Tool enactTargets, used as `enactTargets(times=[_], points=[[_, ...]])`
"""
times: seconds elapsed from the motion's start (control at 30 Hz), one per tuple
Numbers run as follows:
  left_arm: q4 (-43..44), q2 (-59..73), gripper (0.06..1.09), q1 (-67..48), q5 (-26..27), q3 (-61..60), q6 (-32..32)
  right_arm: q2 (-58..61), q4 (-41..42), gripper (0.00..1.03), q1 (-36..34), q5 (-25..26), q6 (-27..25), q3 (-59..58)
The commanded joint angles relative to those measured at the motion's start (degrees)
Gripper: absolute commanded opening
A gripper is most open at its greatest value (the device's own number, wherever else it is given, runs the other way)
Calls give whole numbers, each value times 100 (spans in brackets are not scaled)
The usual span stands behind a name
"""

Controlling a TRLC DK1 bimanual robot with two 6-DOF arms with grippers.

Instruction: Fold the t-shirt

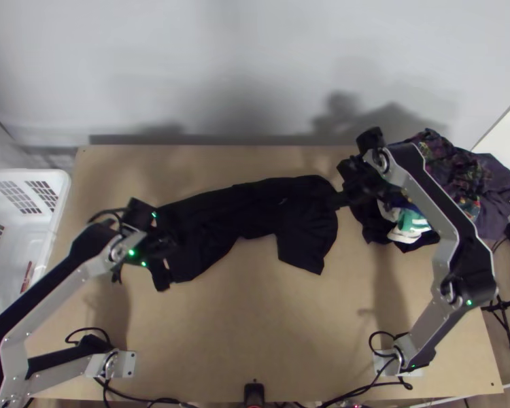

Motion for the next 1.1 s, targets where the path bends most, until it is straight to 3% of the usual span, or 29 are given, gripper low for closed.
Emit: enactTargets(times=[0.0,0.5,0.93,1.07], points=[[301,-51,104,-630,-13,-552,-175,-187,487,92,-12,29,106,-854],[1285,108,103,-745,-462,-1158,-114,560,1190,91,-152,20,264,-1004],[1830,450,103,-789,-594,-1158,-123,586,1243,90,-275,73,264,-1004],[1892,530,100,-780,-620,-1220,-114,657,1269,78,-196,152,317,-1004]])
